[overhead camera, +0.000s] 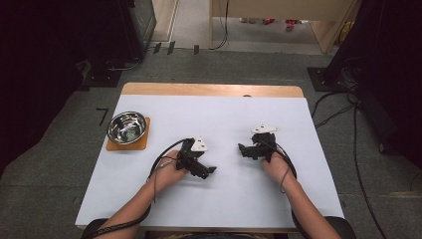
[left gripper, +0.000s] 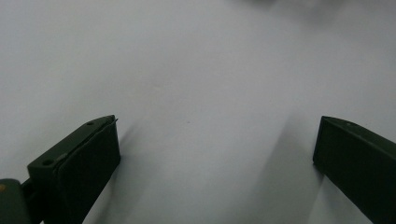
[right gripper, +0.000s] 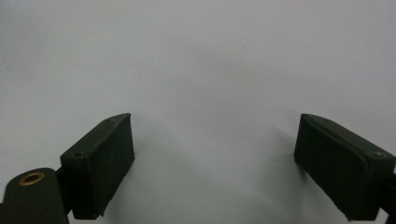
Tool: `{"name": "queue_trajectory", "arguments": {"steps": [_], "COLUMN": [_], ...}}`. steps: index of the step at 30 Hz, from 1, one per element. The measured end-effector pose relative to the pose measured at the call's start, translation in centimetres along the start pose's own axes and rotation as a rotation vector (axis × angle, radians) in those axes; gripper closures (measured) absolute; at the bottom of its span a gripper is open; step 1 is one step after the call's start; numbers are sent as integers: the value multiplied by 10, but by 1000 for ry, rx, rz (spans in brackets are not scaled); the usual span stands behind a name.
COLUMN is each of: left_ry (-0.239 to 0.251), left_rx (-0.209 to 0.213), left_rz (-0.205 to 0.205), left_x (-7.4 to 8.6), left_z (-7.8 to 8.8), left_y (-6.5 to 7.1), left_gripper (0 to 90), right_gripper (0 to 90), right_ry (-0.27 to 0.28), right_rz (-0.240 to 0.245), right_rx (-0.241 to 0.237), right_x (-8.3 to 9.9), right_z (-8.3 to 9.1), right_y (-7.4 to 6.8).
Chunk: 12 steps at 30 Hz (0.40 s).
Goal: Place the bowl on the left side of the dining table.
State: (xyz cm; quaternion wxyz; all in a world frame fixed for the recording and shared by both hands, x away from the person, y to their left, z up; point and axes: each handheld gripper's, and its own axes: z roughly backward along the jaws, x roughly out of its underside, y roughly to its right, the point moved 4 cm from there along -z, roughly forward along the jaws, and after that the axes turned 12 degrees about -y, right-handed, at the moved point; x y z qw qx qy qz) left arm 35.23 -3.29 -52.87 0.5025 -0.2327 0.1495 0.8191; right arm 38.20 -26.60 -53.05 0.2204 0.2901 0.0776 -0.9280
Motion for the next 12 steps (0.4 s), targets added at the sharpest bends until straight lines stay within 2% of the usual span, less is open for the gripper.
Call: {"name": "queue_trajectory", "arguments": {"steps": [12], "left_ry": [1], "left_rx": [-1], "left_rz": [-1], "left_x": [0], "left_z": [0], "left_y": [0], "left_gripper": [5], "right_gripper": [117], "right_ry": [-1], "right_rz": [-3], "right_rx": [0], "right_x": [0], "right_z": [0], "right_y": [0]}}
